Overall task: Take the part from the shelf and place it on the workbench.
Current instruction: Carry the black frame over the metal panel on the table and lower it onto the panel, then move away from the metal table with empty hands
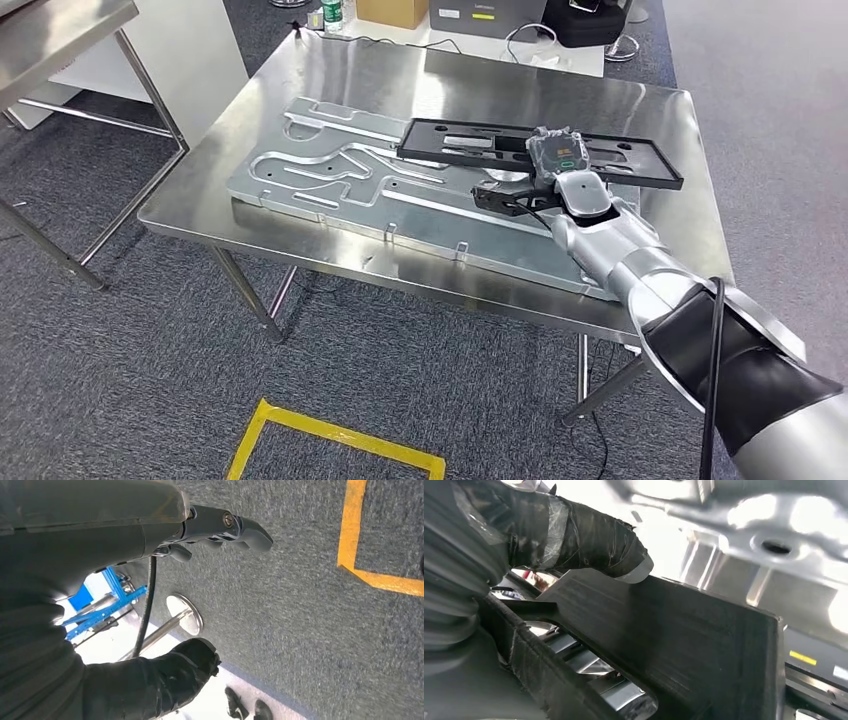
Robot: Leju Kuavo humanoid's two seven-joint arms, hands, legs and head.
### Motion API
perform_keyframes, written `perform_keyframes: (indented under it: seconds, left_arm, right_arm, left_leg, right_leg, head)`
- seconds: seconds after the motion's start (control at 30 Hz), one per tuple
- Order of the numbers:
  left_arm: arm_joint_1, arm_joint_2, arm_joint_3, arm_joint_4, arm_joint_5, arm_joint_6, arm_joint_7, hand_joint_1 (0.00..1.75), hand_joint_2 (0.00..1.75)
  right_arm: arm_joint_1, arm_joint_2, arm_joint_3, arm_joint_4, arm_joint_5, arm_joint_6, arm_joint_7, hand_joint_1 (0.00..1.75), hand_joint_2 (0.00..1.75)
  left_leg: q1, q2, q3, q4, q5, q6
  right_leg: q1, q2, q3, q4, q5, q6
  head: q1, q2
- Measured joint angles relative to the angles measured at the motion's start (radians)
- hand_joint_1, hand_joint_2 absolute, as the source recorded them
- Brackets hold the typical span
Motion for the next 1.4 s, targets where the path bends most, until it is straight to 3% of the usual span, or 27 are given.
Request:
perform_keyframes:
  seconds: [0.33,0.47,0.53,0.67,1.13,1.4]
  left_arm:
    - [-0.012,0.000,0.003,0.000,-0.024,-0.006,0.005,0.00,1.75]
    - [-0.013,0.000,0.004,0.000,-0.029,-0.007,0.006,0.00,1.75]
    - [-0.016,0.000,0.004,0.000,-0.035,-0.007,0.007,0.00,1.75]
    - [-0.019,0.000,0.004,0.000,-0.040,-0.007,0.009,0.00,0.00]
    - [-0.020,-0.015,0.023,0.000,-0.043,0.006,0.019,0.00,0.00]
    - [-0.020,-0.030,0.037,0.000,-0.045,0.040,0.026,0.00,0.00]
  right_arm:
    - [0.051,0.058,-0.044,0.059,-0.016,0.058,0.010,1.75,1.75]
    - [0.057,0.069,-0.053,0.070,-0.016,0.067,0.017,0.00,0.00]
    - [0.059,0.075,-0.056,0.074,-0.017,0.077,0.023,0.00,0.00]
    - [0.069,0.092,-0.058,0.083,-0.017,0.083,0.027,0.00,0.00]
    - [0.063,0.131,-0.067,0.084,-0.002,0.054,0.006,0.00,0.00]
    - [0.041,0.170,-0.067,0.018,0.039,-0.082,-0.034,0.00,0.00]
  left_leg:
    - [-0.001,-0.002,0.000,0.000,-0.001,0.004]
    - [-0.001,-0.002,0.000,0.000,-0.001,0.004]
    - [-0.001,-0.001,0.000,0.000,-0.001,0.004]
    - [0.000,-0.001,0.001,0.000,-0.001,0.003]
    - [0.000,-0.002,0.002,0.000,0.000,0.002]
    - [0.000,-0.001,0.002,0.000,0.000,0.002]
  right_leg:
    - [-0.002,-0.002,0.000,-0.002,0.000,0.010]
    - [-0.001,-0.002,0.000,-0.002,0.000,0.010]
    - [-0.001,-0.002,0.000,-0.001,0.000,0.010]
    - [-0.001,-0.002,0.000,0.000,0.000,0.010]
    - [0.000,-0.003,0.001,0.002,0.000,0.010]
    - [-0.001,-0.002,0.000,0.002,0.000,0.010]
  head:
    - [0.000,0.000]
    - [0.000,0.000]
    - [0.000,0.000]
    - [0.000,0.000]
    - [0.000,0.000]
    - [0.000,0.000]
